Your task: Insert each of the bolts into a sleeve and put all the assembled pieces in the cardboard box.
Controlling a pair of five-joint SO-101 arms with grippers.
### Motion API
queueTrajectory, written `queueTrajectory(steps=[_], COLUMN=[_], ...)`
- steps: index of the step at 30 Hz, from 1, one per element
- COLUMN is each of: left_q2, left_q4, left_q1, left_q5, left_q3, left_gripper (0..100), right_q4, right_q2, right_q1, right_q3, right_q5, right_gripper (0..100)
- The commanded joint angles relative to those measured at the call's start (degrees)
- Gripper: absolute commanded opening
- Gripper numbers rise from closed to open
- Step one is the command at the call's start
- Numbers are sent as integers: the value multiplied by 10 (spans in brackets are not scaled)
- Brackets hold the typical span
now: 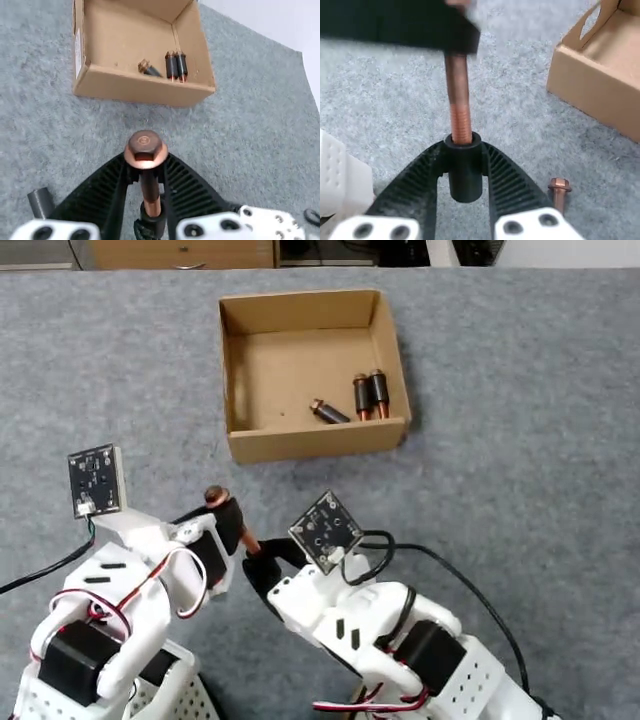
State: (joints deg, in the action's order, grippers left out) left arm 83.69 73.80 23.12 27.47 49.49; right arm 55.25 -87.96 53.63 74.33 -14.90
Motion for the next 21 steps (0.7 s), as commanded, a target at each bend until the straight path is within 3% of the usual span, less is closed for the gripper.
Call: queueTrajectory(steps=[1,7,11,16,21], left_q2=[4,4,4,4,4], left_q4=[12,18,69,80,81], left_q1=[12,13,33,70,72], left_q5=[13,11,10,-62,-66], left_q3=[-9,-9,-33,-46,-45], left_gripper=[19,19,21,21,39], right_q4=[-4,9,24,27,29], right_q2=[-8,-8,-8,-8,-8], right_q1=[-9,-10,-10,-10,-10], right_q3=[-36,-40,-49,-58,-61], right_q5=[-4,-3,-2,18,18], right_gripper=[2,2,2,2,2])
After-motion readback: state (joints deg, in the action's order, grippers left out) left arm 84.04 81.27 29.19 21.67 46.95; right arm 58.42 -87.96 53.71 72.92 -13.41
